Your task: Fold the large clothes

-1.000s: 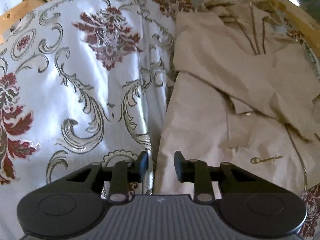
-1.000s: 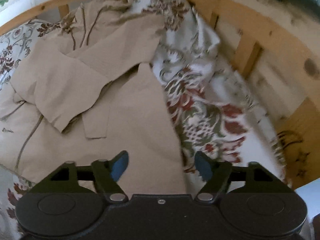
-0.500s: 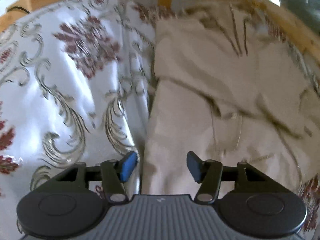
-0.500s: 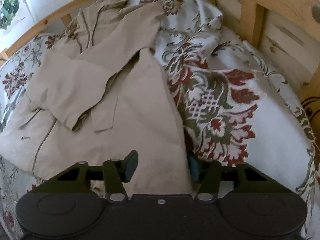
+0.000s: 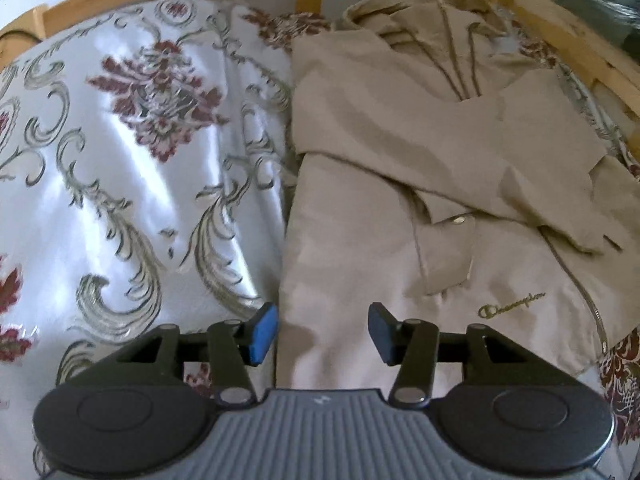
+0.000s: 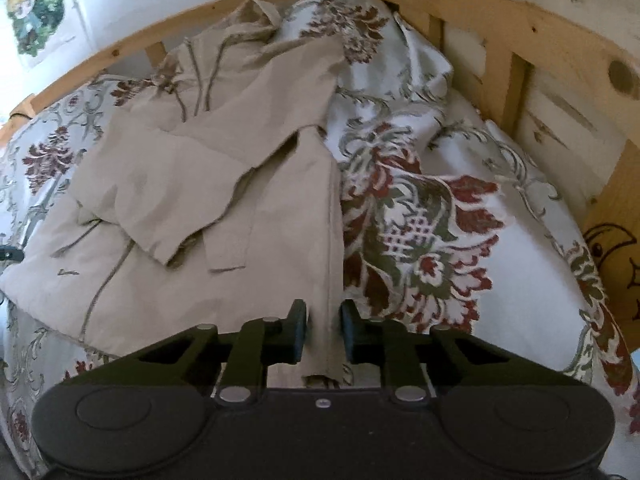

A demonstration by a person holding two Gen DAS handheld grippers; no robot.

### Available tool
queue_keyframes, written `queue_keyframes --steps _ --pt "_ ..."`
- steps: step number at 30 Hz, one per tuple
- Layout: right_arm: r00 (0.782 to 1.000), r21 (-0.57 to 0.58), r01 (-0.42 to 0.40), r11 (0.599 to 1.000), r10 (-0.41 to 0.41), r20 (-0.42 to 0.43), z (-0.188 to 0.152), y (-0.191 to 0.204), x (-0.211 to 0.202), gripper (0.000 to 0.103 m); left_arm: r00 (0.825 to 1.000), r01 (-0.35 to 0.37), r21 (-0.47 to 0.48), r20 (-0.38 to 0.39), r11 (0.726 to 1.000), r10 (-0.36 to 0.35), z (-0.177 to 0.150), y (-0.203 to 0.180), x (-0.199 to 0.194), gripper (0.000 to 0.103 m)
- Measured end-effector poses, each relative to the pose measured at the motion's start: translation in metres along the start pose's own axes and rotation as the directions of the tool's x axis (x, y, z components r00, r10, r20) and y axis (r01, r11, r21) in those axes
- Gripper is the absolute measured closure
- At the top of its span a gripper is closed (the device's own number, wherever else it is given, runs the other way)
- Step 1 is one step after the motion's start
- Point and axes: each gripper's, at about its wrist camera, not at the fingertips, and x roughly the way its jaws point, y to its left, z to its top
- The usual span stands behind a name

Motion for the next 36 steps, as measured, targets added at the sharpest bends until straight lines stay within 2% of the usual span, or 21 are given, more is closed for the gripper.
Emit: queue_keyframes --steps 4,6,7,10,12,13,15,17,20,22,25,28,30,32,34,35,36 --pt "0.999 -0.034 -0.018 0.999 0.019 0.034 0.001 0.005 0.0 0.083 0.997 -0.021 0.04 0.069 0.999 0.018 0.004 -0.006 0.008 0.032" --pt "0.999 -0.031 -0.01 0.999 0.011 0.039 0.002 0.005 0.005 0.08 0.998 -0.042 0.043 0.038 0.998 0.041 0.006 -0.007 0.019 0.031" --pt "1.0 -0.026 0.0 1.0 0.001 0.03 0.003 0.004 0.009 0.075 0.999 -0.045 0.038 0.009 0.998 0.045 0.005 -0.006 0.024 0.031" --pt "0.999 -0.006 0.032 0.999 -0.032 -0.004 -0.001 0.001 0.022 0.071 0.997 -0.037 0.028 -0.061 0.999 0.039 -0.001 0.0 0.033 0.032" --pt "0.999 0.02 0.035 0.999 -0.035 -0.026 -0.005 -0.002 0.028 0.074 0.996 -0.022 0.038 -0.08 0.999 0.025 -0.008 0.001 0.028 0.042" --pt "0.999 0.027 0.035 0.999 -0.034 -0.037 -0.006 -0.003 0.029 0.086 0.997 -0.007 0.046 -0.083 0.999 0.011 -0.011 0.001 0.024 0.056" --pt "0.998 0.035 0.035 0.999 -0.034 -0.044 -0.008 -0.002 0.028 0.089 0.998 -0.008 0.08 -0.069 0.997 0.013 -0.014 -0.005 0.017 0.096" --pt "0.999 0.003 0.03 1.0 -0.03 -0.023 -0.008 0.003 0.021 0.094 0.997 -0.024 0.087 -0.069 0.996 0.03 -0.012 -0.014 0.011 0.101" --pt "0.999 -0.089 0.051 0.995 -0.052 -0.007 -0.005 0.02 0.009 0.098 0.994 -0.063 0.136 -0.078 0.989 0.074 -0.002 -0.03 -0.008 0.103" --pt "0.999 -0.145 0.049 0.988 -0.049 0.0 0.0 0.03 -0.004 0.098 0.996 -0.039 0.177 -0.077 0.983 0.054 0.001 -0.035 -0.029 0.103" --pt "0.999 -0.247 0.04 0.968 -0.045 -0.016 0.004 0.046 -0.028 0.098 0.993 -0.001 0.245 -0.114 0.97 0.03 -0.002 -0.038 -0.06 0.103" --pt "0.998 -0.337 -0.007 0.941 -0.013 -0.057 0.0 0.058 -0.049 0.098 0.981 0.029 0.307 -0.191 0.951 0.032 -0.018 -0.039 -0.077 0.102" --pt "0.995 -0.387 -0.029 0.922 -0.009 -0.096 -0.008 0.063 -0.054 0.098 0.97 0.069 0.319 -0.241 0.945 0.011 -0.028 -0.037 -0.076 0.094" --pt "0.991 -0.401 -0.034 0.915 -0.02 -0.131 -0.015 0.065 -0.051 0.097 0.969 0.041 0.33 -0.245 0.943 0.044 -0.032 -0.034 -0.072 0.088" --pt "0.989 -0.386 -0.035 0.922 -0.024 -0.148 -0.017 0.064 -0.046 0.093 0.968 0.024 0.304 -0.244 0.952 0.053 -0.03 -0.031 -0.071 0.083" --pt "0.989 -0.366 -0.036 0.93 -0.02 -0.147 -0.016 0.061 -0.044 0.092 0.97 0.022 0.278 -0.238 0.96 0.046 -0.026 -0.028 -0.072 0.067" --pt "0.99 -0.35 -0.037 0.936 -0.014 -0.143 -0.017 0.058 -0.044 0.086 0.973 0.025 0.249 -0.227 0.968 0.033 -0.021 -0.026 -0.075 0.042"
